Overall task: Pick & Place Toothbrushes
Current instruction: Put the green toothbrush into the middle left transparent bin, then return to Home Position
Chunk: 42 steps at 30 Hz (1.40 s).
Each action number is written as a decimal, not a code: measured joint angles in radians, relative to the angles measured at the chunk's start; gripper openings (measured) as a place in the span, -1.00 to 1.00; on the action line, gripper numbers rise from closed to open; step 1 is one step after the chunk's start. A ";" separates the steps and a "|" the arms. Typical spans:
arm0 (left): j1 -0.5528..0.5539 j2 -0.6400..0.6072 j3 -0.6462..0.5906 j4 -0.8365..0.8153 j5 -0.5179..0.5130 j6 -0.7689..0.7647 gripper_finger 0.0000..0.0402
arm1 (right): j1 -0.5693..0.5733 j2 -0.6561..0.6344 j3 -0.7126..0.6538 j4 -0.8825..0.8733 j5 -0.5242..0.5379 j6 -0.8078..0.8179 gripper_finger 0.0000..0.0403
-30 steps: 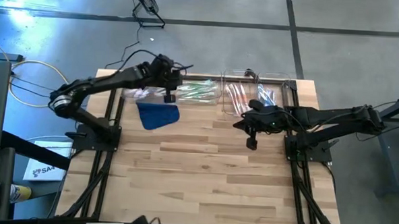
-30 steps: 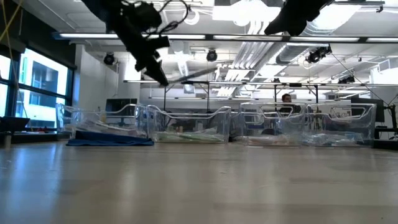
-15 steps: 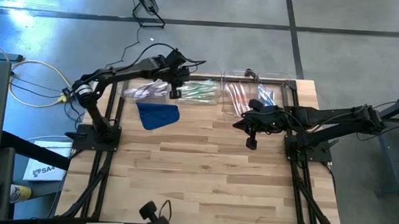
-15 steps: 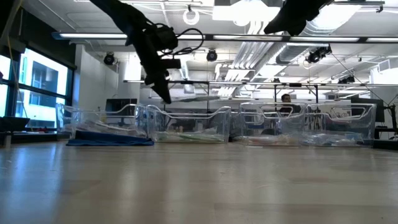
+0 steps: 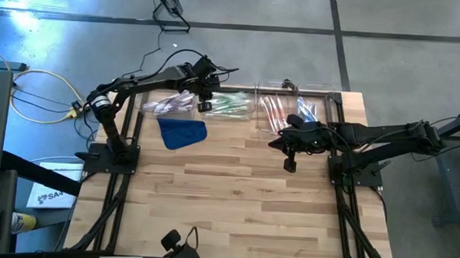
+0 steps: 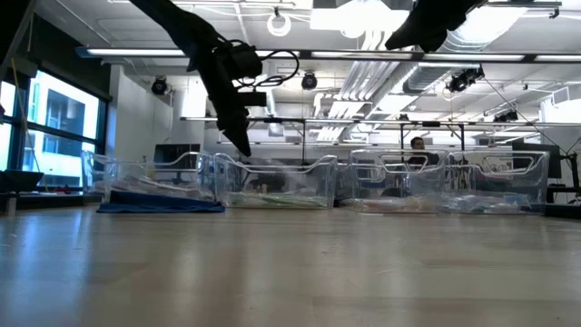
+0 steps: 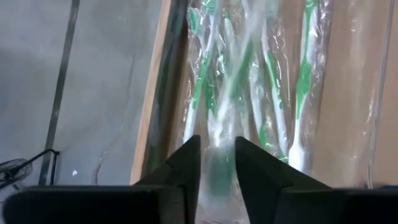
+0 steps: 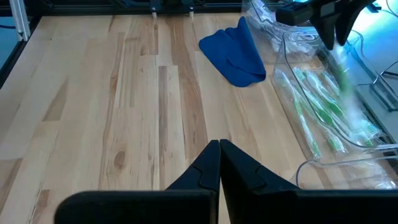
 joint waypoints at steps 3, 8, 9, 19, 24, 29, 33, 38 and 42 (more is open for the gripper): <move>0.000 0.000 0.000 -0.003 0.000 0.003 -0.48 | 0.000 0.000 0.000 0.000 0.000 0.000 -0.99; 0.000 0.000 0.000 0.001 0.000 0.003 -0.45 | 0.000 0.000 0.000 -0.002 0.000 0.000 -0.99; 0.000 0.000 0.000 0.000 0.000 0.004 -0.45 | 0.000 0.000 0.000 -0.002 0.000 0.000 -0.99; -0.023 -0.003 -0.001 0.036 -0.003 0.102 -0.44 | 0.000 0.000 0.000 0.001 0.000 -0.003 -0.99; -0.068 -0.060 -0.022 0.116 -0.006 0.162 -0.44 | 0.000 0.000 0.000 0.010 0.065 -0.002 -0.99; -0.110 -0.169 -0.146 0.315 0.040 0.195 -0.44 | -0.022 -0.010 0.000 0.009 0.098 -0.009 -0.99; -0.127 -0.273 -0.259 0.399 0.077 0.196 -0.44 | -0.040 -0.046 0.000 0.010 0.097 -0.024 -0.99; -0.165 -0.429 -0.414 0.486 -0.002 0.245 -0.44 | -0.054 -0.140 -0.001 0.016 0.098 -0.035 -0.99; -0.197 -0.586 -0.562 0.633 0.000 0.250 -0.44 | -0.054 -0.244 -0.075 0.122 0.101 -0.077 -0.99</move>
